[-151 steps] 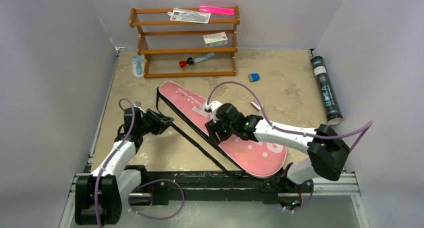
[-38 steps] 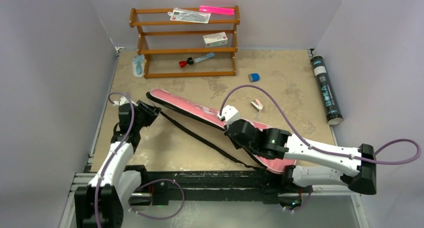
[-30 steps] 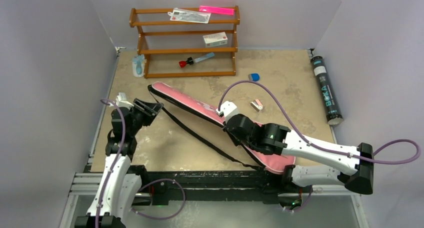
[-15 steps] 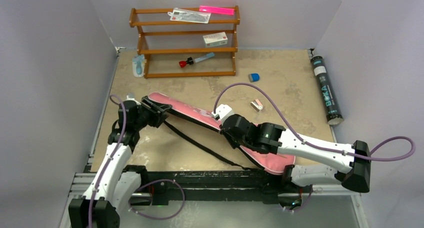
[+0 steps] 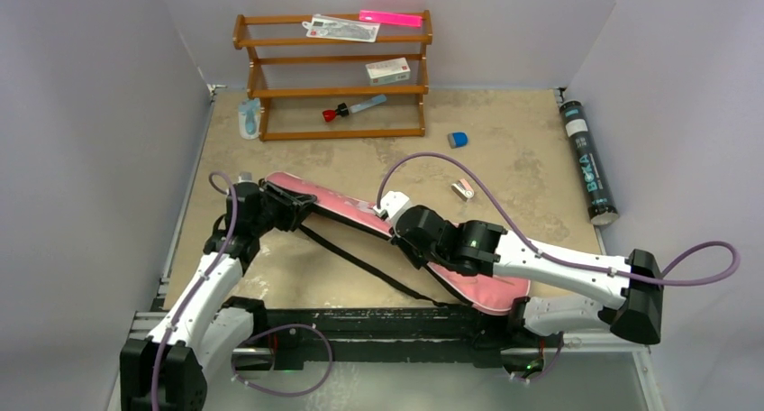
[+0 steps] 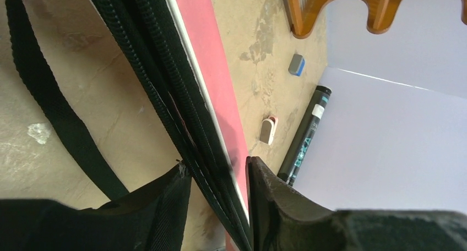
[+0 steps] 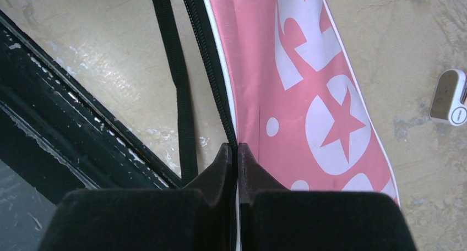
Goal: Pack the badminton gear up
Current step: Zip the racket bag at the center of the board.
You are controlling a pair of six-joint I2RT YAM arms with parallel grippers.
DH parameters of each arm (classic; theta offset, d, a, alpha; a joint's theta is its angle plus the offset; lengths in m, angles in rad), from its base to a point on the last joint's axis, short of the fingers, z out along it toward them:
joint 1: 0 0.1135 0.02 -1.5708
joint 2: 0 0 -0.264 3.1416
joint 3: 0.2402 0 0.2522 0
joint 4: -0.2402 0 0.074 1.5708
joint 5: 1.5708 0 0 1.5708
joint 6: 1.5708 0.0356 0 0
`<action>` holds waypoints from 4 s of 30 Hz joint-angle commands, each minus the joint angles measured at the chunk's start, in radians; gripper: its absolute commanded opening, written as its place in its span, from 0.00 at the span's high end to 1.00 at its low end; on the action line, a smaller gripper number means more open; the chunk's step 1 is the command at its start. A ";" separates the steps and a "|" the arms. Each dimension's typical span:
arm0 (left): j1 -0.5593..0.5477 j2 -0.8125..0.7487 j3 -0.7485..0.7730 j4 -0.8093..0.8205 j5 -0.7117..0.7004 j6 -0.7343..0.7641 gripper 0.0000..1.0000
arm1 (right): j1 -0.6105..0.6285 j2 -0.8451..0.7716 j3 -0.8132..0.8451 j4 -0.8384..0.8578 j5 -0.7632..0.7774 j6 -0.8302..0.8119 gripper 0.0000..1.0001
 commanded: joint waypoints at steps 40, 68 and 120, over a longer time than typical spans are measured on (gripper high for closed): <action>-0.212 -0.055 -0.098 0.140 -0.075 -0.265 1.00 | -0.177 0.132 0.039 0.331 -0.129 -0.212 0.43; -0.236 -0.146 -0.052 -0.029 -0.083 -0.276 1.00 | 0.059 0.465 0.017 0.855 0.071 -0.528 0.60; 0.023 -0.041 0.043 -0.207 -0.486 0.192 0.77 | -0.099 0.161 -0.166 0.877 -0.150 -0.373 1.00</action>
